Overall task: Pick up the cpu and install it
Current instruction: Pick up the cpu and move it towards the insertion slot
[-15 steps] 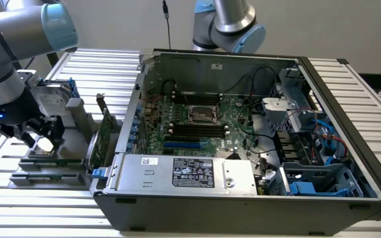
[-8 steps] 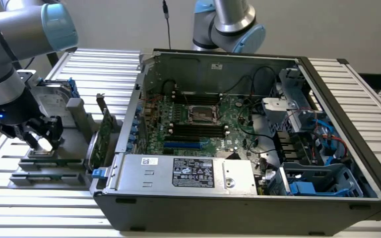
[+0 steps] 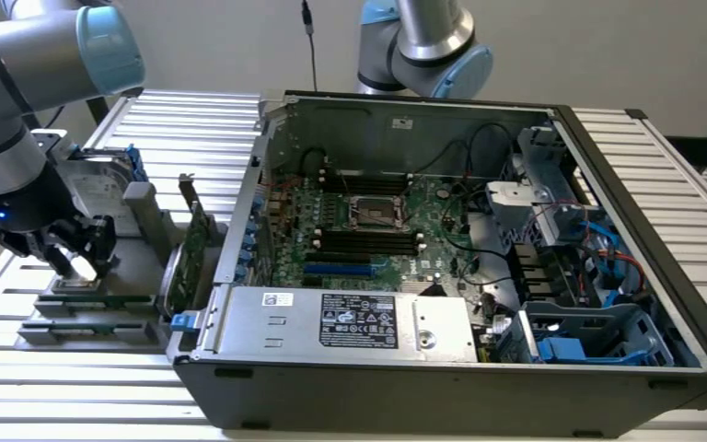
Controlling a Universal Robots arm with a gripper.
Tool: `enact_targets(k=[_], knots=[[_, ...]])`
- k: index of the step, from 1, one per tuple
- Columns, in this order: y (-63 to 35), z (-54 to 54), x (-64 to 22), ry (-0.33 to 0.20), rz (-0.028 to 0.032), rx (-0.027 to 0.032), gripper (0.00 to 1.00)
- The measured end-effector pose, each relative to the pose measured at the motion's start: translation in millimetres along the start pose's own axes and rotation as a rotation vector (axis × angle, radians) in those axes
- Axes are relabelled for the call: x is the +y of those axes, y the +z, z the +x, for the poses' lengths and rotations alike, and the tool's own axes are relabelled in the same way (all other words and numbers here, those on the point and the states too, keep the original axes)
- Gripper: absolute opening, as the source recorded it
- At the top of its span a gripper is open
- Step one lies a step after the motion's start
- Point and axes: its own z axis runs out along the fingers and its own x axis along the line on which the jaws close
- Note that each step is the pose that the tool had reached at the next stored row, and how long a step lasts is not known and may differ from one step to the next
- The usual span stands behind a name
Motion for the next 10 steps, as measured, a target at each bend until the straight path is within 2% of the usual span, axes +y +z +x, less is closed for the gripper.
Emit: enact_targets(k=[5, 10], knots=[[-4.2, 0.1, 0.1, 0.000, 0.0001, 0.0003, 0.55], [-13.4, 0.2, 0.5, 0.000, 0.0001, 0.0007, 0.55]])
